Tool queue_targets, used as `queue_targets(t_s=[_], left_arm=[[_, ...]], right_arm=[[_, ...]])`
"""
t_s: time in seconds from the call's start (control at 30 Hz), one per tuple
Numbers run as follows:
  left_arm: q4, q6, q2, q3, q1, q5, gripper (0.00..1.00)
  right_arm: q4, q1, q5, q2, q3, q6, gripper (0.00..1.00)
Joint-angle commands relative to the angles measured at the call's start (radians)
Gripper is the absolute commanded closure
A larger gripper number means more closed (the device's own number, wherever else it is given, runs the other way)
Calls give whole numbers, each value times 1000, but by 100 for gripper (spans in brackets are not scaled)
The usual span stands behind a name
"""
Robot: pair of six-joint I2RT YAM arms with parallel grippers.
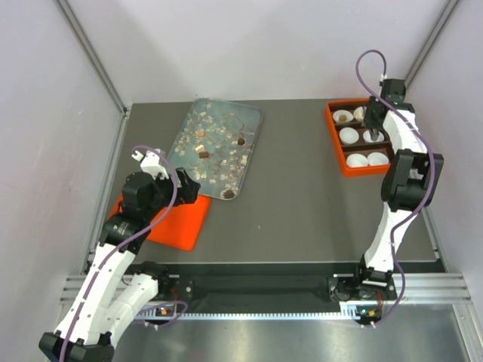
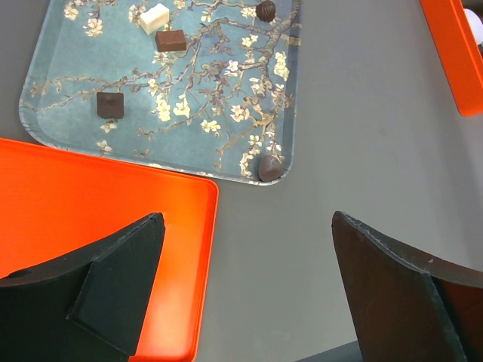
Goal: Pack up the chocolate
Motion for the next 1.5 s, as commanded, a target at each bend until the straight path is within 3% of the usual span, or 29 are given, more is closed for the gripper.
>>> queue_targets(t_s=[0.0, 0.27, 0.47, 0.7, 0.83, 0.93, 1.1, 1.47], left_arm=[[14, 4, -3, -1, -3, -5, 3], [15, 4, -4, -1, -3, -2, 3], [15, 5, -4, -2, -3, 0, 3], [11, 4, -6, -1, -3, -5, 3], [9, 2, -9, 1, -3, -16, 3], [6, 2, -17, 2, -3, -23, 3], [3, 1, -20, 5, -1, -34, 4], [3, -1, -32, 4, -1, -37, 4]], right_arm=[[25, -16, 2, -32, 57, 8, 60], [18, 6, -16, -143, 4, 35, 60], [25, 87, -4, -267, -90, 34, 60], [92, 322, 1, -451, -320, 31, 60], [228, 489, -56, -573, -499, 35, 59], [296, 639, -65, -603, -616, 29, 55], [321, 835, -24, -557, -665, -10, 54], [318, 972, -136, -577, -757, -46, 50]])
